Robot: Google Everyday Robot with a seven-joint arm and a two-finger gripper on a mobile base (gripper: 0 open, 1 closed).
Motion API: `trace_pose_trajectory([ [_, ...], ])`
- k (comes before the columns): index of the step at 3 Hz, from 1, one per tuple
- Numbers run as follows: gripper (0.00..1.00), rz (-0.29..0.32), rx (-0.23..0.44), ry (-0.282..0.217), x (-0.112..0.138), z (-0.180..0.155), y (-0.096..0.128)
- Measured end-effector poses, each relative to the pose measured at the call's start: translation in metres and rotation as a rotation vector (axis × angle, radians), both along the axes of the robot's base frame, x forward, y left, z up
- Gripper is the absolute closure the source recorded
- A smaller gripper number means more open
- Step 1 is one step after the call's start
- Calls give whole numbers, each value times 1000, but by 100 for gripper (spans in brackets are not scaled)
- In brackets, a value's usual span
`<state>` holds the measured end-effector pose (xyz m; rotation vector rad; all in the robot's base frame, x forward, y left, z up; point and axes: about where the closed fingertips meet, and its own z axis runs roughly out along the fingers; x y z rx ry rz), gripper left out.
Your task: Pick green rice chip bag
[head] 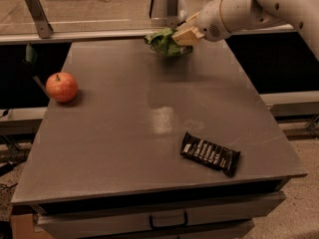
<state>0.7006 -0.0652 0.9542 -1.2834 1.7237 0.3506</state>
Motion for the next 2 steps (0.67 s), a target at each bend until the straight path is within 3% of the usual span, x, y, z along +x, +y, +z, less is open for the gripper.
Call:
trace_pose_trajectory([
  [1,100,167,108,-76,-36,54,-7],
  [2,100,238,180,-132,-63,90,-26],
])
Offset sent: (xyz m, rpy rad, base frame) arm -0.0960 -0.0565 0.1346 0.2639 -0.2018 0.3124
